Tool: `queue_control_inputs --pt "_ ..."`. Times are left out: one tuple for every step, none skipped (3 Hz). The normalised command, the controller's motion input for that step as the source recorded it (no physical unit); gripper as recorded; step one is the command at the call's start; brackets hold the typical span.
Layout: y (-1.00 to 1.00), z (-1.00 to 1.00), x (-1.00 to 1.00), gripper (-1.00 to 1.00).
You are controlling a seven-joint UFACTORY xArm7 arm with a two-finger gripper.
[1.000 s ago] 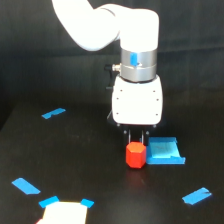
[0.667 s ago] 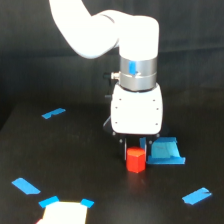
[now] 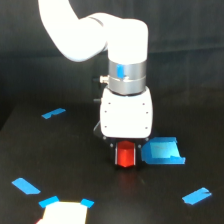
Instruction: Pick up the red object from the table
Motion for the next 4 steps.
queue_control_inputs --pt "0.43 1.00 -0.94 -1.00" --pt "-0.81 1.00 -1.00 -1.00" --pt "-1.00 1.00 0.74 -1.00" --pt "-0.41 1.00 0.90 -0.86"
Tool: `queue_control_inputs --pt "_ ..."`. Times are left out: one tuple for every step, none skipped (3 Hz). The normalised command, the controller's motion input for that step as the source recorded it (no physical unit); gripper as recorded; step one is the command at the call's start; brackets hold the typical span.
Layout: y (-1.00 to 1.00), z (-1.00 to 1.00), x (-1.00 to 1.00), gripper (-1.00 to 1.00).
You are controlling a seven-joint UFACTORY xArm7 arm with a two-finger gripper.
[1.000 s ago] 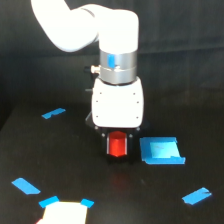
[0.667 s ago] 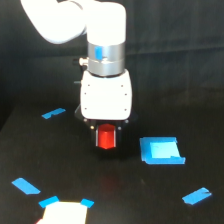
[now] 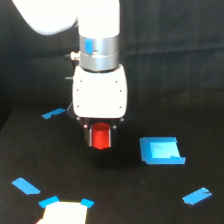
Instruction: Pick up the red object from the table
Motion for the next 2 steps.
queue_control_inputs --pt "-0.74 1.00 1.00 -1.00" --pt "-0.02 1.00 1.00 -1.00"
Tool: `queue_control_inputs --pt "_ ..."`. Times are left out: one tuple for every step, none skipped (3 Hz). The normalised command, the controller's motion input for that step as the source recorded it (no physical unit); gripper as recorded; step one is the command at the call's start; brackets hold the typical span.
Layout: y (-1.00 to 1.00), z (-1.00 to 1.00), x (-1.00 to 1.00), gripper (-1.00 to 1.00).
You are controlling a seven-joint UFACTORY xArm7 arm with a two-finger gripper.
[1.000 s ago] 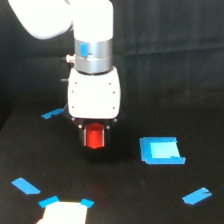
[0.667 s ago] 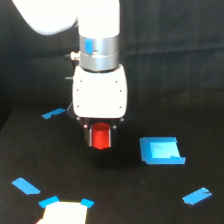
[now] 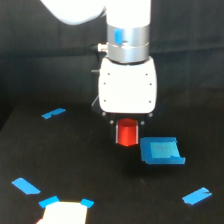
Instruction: Pick up the red object from the table
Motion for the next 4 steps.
queue_control_inputs --pt "-0.16 0.74 -0.15 -1.00" --pt "0.48 1.00 0.11 -1.00" --pt "0.53 1.00 0.00 -1.00" --pt "-0.08 0.35 0.24 -1.00"
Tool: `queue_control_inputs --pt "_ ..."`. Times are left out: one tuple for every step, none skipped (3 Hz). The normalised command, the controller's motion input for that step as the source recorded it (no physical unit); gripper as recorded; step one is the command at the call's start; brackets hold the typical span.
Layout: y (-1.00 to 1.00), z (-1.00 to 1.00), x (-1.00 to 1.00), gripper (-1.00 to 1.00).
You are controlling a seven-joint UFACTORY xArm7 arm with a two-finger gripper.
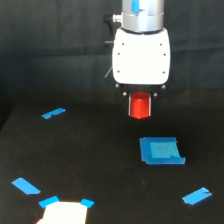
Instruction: Pick up the red object from the table
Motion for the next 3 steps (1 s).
queue_control_inputs --pt "0.18 0.06 0.17 -1.00" --pt "0.06 -0.23 -0.05 -1.00" --pt "0.53 0.68 0.07 -1.00"
